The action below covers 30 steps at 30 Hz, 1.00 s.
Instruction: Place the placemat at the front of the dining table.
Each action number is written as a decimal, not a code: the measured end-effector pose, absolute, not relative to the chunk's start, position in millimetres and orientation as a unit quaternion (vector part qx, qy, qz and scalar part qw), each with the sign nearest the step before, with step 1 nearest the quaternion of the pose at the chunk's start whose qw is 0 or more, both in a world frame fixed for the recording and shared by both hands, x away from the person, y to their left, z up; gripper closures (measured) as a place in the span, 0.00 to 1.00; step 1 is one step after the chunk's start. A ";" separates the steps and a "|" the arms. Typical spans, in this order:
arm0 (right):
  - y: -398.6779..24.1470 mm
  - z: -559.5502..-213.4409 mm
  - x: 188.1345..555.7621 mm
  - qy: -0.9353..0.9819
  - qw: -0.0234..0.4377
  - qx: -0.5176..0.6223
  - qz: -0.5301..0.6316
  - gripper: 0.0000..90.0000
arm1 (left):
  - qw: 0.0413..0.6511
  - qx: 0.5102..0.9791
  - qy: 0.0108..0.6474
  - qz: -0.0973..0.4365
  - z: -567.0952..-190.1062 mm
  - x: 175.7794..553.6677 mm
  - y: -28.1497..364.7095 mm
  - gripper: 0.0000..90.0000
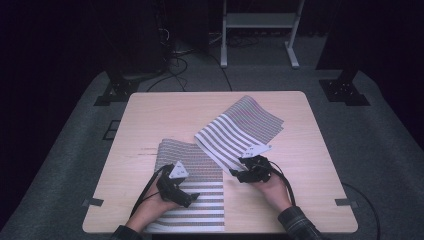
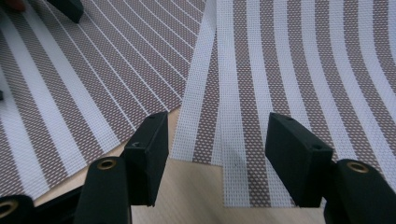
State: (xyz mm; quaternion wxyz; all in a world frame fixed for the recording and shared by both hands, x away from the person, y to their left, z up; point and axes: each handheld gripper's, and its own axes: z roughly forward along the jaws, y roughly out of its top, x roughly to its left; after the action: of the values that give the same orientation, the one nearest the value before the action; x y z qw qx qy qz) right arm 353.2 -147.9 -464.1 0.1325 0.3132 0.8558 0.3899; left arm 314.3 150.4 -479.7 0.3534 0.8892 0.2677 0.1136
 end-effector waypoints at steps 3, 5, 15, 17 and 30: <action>-140.7 -468.0 356.2 0.860 0.136 0.314 0.380 0.43 | 0.353 0.890 0.267 0.114 -479.7 314.3 150.6 0.00; -136.3 -470.3 358.8 0.865 0.135 0.311 0.369 0.42 | 0.353 0.890 0.267 0.114 -479.7 314.3 150.6 0.00; -131.7 -477.1 361.4 0.866 0.147 0.310 0.363 0.60 | 0.354 0.889 0.267 0.115 -480.0 314.2 150.7 0.00; -135.2 -477.7 362.1 0.863 0.151 0.311 0.367 0.66 | 0.354 0.889 0.267 0.115 -480.0 314.2 150.7 0.00; -142.7 -470.1 377.1 0.876 0.175 0.302 0.334 0.96 | 0.355 0.889 0.267 0.114 -480.1 314.2 150.8 0.00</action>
State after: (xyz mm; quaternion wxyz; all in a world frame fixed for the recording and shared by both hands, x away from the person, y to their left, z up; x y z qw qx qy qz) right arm 377.1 -142.7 -470.1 0.1749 0.3021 0.8755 0.3340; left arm 314.2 150.8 -480.1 0.3549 0.8887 0.2666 0.1145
